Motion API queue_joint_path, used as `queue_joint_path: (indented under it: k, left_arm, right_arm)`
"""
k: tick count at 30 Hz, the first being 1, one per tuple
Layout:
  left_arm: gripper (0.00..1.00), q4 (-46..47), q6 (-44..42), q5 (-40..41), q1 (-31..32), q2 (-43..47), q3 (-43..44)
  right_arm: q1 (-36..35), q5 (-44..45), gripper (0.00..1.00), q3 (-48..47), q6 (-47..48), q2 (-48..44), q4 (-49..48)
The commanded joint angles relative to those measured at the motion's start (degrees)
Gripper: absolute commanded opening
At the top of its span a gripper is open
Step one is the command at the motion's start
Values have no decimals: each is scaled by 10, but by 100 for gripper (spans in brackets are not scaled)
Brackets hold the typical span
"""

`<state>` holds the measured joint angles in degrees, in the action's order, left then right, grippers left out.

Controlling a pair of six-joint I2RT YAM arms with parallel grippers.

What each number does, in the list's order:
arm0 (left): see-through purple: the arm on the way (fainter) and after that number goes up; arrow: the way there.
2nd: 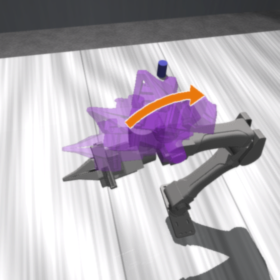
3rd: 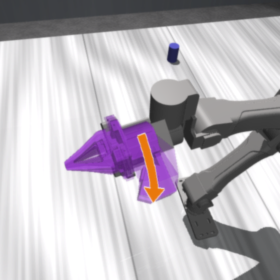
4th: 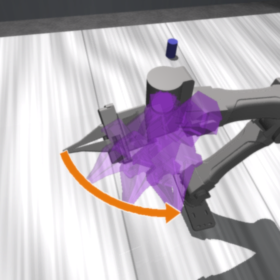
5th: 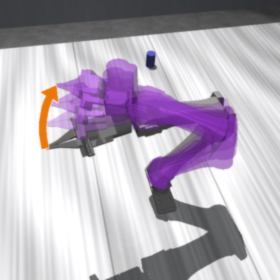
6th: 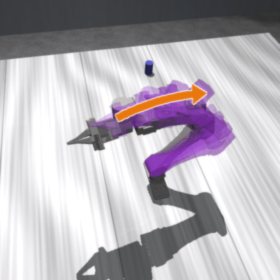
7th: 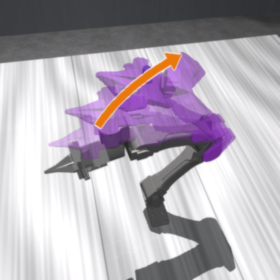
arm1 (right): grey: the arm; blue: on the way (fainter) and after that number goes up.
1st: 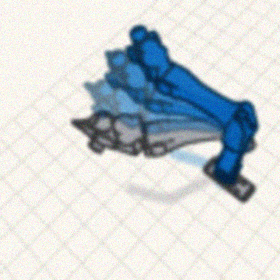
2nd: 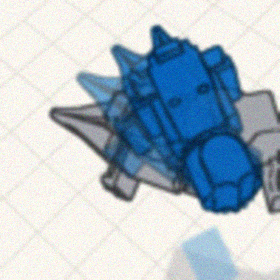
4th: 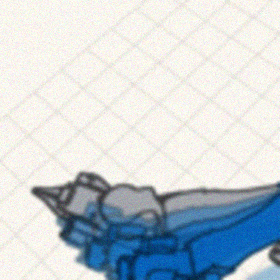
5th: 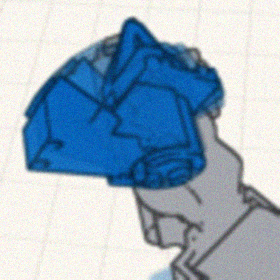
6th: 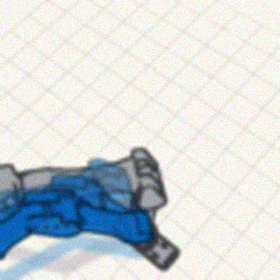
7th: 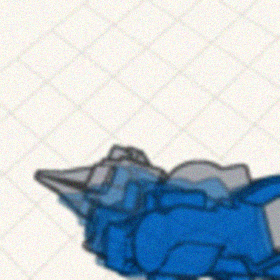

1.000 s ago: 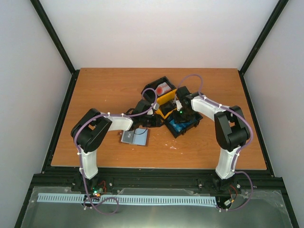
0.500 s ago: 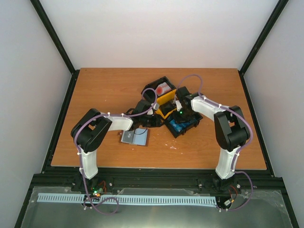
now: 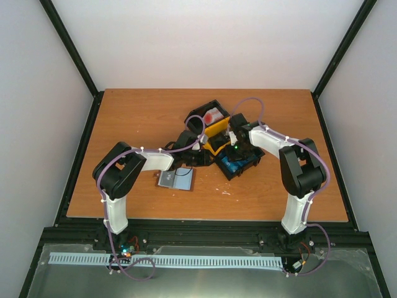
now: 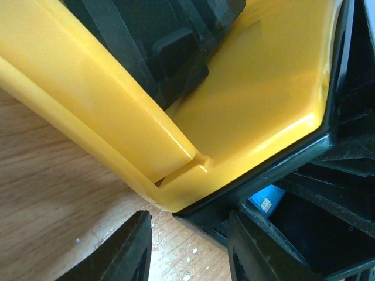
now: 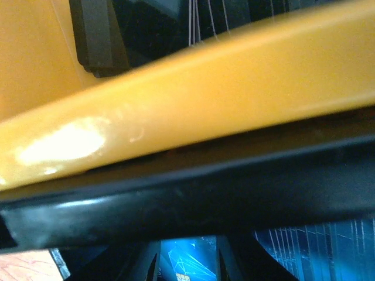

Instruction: Put the credit cards into the card holder

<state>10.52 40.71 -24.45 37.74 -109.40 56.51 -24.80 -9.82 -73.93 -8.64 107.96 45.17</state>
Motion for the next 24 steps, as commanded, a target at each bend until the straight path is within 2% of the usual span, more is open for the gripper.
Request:
queue_joint_path:
  k: [1, 7, 24]
  left_arm:
    - [37, 8, -13, 11, 2, -14, 6]
    - [37, 6, -13, 10, 2, -16, 6]
    - [36, 6, -12, 13, 2, -16, 6]
  right_arm:
    - [-6, -17, 26, 7, -1, 14, 10]
    - [-7, -83, 21, 3, -13, -11, 20]
    - [-6, -165, 20, -8, -28, -34, 52]
